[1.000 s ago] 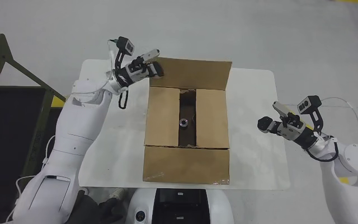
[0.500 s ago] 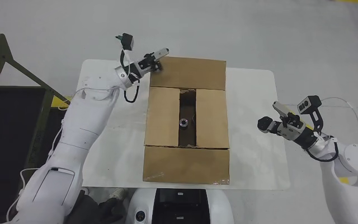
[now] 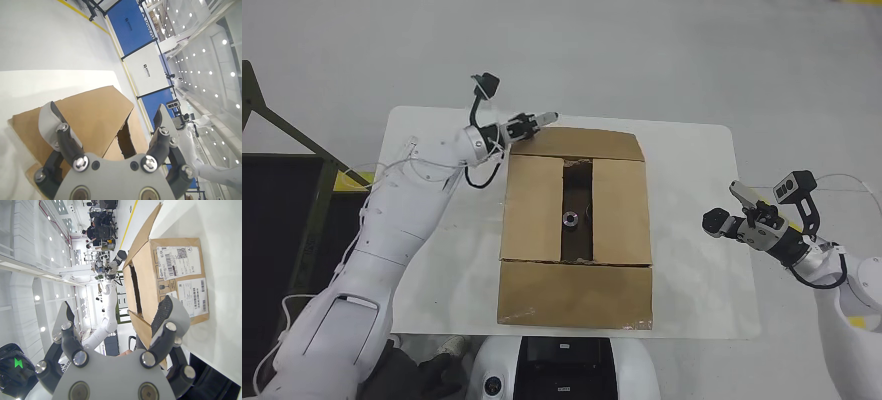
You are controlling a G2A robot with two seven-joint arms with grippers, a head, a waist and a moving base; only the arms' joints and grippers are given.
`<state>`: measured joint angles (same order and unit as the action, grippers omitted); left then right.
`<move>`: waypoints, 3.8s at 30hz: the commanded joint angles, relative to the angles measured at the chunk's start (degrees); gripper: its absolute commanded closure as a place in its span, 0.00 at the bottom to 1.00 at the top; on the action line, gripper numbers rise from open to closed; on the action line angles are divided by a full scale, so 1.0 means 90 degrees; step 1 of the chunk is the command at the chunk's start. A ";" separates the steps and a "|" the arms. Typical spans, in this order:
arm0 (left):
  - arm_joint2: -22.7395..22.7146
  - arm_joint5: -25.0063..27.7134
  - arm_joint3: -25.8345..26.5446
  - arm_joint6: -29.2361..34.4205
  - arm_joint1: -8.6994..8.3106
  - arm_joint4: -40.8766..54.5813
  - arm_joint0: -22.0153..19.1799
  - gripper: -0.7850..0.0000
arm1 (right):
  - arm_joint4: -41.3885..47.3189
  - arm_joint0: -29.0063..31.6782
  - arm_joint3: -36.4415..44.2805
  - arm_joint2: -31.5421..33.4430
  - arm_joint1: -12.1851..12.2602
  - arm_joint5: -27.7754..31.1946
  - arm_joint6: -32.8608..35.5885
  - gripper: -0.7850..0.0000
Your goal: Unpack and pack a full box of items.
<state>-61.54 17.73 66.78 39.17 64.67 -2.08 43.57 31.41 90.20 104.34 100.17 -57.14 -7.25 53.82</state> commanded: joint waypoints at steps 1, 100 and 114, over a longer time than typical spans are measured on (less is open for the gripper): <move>0.0005 -0.0043 0.0021 0.0001 -0.0002 -0.0107 0.0021 0.00 | 0.0000 0.0000 0.0000 0.0000 0.0000 0.0000 0.0000 0.00; -0.3895 0.0675 0.0194 0.4240 -0.1075 0.2813 0.1114 0.00 | 0.0000 0.0000 0.0000 0.0000 0.0000 0.0000 0.0000 0.00; -0.3895 0.0675 0.0194 0.4240 -0.1075 0.2813 0.1114 0.00 | -0.0403 0.0150 0.0898 -0.0381 -0.0010 0.0021 -0.0234 0.00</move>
<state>-96.60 23.80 68.52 77.32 55.00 23.23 53.60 28.42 91.48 111.69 97.19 -57.22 -7.06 51.84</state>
